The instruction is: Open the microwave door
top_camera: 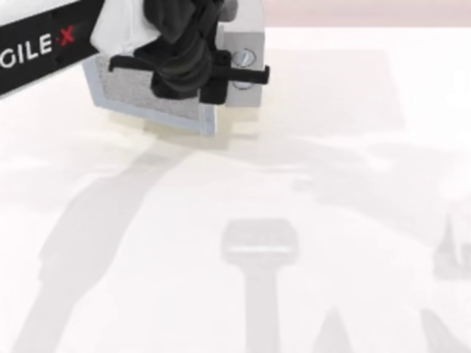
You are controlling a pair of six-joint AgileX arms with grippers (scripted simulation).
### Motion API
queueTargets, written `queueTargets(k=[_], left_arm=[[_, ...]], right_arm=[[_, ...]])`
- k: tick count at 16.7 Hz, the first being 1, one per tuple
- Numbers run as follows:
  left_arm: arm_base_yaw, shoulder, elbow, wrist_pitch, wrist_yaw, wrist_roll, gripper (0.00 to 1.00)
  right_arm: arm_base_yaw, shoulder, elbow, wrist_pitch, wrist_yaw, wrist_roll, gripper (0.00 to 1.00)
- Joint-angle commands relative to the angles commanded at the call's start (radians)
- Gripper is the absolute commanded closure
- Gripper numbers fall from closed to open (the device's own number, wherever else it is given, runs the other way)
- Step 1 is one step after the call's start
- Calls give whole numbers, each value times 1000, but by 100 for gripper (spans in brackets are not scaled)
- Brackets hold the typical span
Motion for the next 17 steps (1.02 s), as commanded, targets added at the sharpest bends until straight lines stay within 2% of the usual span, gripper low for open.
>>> queueTargets(k=[8, 17], left_arm=[[-6, 2, -4, 2, 6, -1, 100], [24, -89, -121, 50, 65, 118, 100]], right_arm=[[0, 0, 0, 0, 0, 0, 0], [0, 0, 0, 0, 0, 0, 0]])
